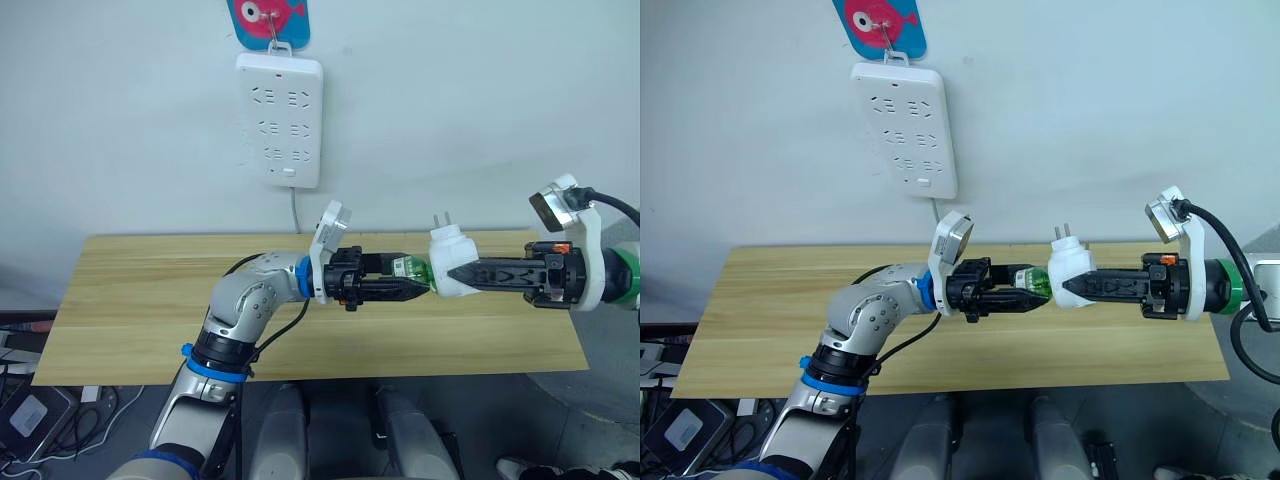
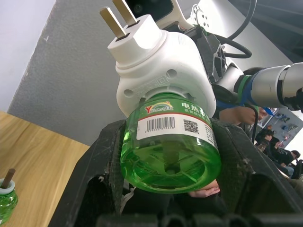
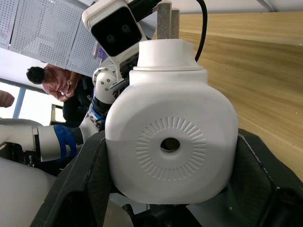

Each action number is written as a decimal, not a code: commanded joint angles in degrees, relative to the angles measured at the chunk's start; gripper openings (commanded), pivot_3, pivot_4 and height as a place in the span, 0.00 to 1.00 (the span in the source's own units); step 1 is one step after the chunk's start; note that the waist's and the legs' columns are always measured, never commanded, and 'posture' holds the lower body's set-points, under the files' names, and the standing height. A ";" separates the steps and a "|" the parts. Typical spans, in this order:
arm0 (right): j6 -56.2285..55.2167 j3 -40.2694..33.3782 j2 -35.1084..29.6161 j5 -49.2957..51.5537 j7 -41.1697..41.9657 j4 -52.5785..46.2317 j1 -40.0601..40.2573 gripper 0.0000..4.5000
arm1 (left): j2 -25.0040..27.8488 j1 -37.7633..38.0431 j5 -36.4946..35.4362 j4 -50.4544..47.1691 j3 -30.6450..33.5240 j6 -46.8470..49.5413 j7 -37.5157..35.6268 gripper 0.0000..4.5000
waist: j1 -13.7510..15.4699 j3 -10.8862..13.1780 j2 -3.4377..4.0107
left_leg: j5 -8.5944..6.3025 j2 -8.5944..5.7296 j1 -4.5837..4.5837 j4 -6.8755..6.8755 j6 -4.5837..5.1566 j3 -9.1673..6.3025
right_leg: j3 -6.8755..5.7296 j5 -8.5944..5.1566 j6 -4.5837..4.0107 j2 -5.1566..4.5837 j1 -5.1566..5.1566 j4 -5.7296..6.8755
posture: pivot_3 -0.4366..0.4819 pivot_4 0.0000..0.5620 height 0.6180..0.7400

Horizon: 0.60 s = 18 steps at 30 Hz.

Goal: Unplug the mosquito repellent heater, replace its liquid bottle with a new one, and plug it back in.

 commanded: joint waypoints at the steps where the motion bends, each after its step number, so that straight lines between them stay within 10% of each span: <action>1: -0.20 0.54 -0.26 1.57 1.89 -3.61 -0.09 0.66 | -1.63 -0.68 -0.65 -2.40 -1.99 -0.83 -0.64 0.51 | 0.00 0.00 0.00 | 0.00 0.00 0.00 0.00 0.00 0.00 | 0.00 0.00 0.00 0.00 0.00 0.01 | 0.66 0.50 1.00; 7: -0.76 0.97 -0.10 1.57 0.66 -3.27 -0.01 1.00 | -1.76 -0.38 -0.34 -2.02 -1.82 -1.04 0.22 0.51 | 0.05 0.00 0.00 | 0.00 0.00 -0.01 0.01 0.00 -0.01 | 0.00 0.00 0.00 0.00 0.01 0.01 | 0.67 0.51 1.00; 18: -1.95 -0.29 -0.74 1.57 3.07 -7.36 6.96 1.00 | -2.83 -1.90 -1.13 -0.84 -0.66 -1.02 1.62 0.51 | 0.06 0.00 0.00 | 0.00 -0.01 0.01 0.04 0.00 -0.04 | -0.03 0.00 0.00 -0.01 0.04 0.04 | 0.67 0.52 1.00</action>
